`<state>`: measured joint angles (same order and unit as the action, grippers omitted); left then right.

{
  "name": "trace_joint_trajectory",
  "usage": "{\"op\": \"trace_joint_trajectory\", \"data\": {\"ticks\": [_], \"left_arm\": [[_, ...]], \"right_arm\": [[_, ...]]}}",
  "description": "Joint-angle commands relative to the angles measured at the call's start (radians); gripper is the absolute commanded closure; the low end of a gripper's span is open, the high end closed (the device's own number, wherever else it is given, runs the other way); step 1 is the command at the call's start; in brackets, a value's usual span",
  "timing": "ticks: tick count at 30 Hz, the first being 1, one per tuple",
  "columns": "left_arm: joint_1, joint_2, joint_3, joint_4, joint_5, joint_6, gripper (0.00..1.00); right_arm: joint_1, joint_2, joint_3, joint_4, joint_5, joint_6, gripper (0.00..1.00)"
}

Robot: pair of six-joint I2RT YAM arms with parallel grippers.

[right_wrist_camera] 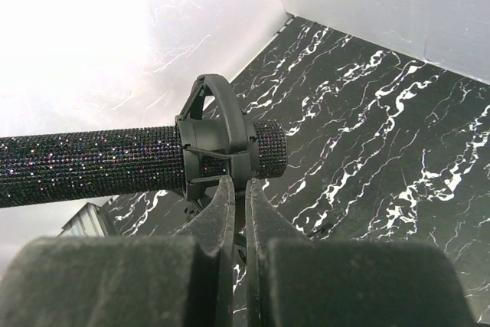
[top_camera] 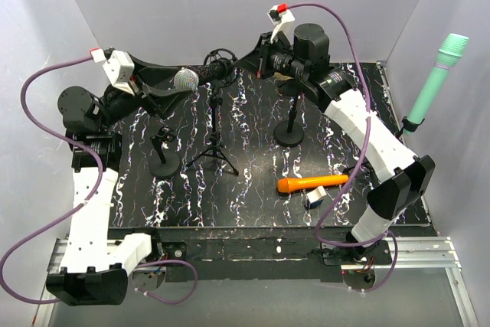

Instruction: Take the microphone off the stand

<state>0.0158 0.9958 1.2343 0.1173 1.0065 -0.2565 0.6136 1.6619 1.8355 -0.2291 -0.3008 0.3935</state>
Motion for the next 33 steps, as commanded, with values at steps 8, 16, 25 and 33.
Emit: {"op": "trace_joint_trajectory", "data": {"ticks": [8, 16, 25, 33], "left_arm": [[-0.037, 0.04, -0.022, 0.169, 0.062, -0.027, 0.5], [-0.037, -0.022, 0.004, 0.24, 0.126, -0.128, 0.85], [0.021, -0.046, 0.043, 0.507, 0.126, -0.383, 1.0], [0.047, -0.08, 0.044, 0.65, 0.132, -0.49, 1.0]], "right_arm": [[-0.02, 0.032, 0.013, -0.001, 0.017, -0.016, 0.99], [-0.021, 0.021, 0.001, -0.001, 0.043, -0.015, 0.99], [-0.021, 0.009, -0.016, -0.003, 0.077, -0.024, 0.99], [-0.021, 0.002, -0.03, 0.0, 0.083, -0.025, 0.99]]}}
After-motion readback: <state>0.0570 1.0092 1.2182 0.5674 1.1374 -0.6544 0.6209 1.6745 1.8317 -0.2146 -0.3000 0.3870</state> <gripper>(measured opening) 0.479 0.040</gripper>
